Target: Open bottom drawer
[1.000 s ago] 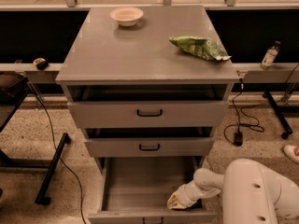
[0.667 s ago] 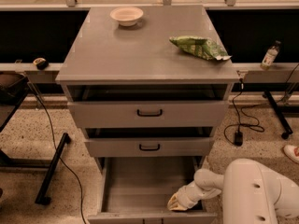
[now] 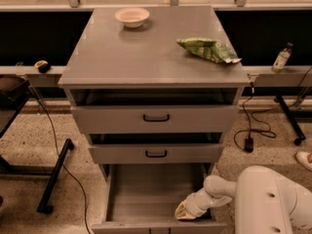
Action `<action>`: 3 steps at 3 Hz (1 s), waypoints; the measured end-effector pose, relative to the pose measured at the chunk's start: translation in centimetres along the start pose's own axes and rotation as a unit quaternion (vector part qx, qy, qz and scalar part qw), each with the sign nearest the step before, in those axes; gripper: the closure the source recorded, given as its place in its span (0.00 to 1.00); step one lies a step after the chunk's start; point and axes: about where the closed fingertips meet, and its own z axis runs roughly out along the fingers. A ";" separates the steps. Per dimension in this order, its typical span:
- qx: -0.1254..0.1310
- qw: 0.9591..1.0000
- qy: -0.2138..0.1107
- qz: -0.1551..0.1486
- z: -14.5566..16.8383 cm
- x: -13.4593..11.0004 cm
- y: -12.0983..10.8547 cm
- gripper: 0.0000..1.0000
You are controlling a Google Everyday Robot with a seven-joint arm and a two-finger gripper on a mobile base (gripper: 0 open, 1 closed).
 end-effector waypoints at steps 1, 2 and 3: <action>0.041 0.998 -0.044 -0.024 -2.7 -2.8 -0.2 1.00; 0.114 0.986 -0.110 -0.053 -7.2 -4.7 -0.1 1.00; 0.131 0.983 -0.119 -0.055 -8.2 -4.3 0.5 0.84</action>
Offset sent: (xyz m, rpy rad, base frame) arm 0.0094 -0.0388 0.1522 0.4431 -0.3721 -0.1495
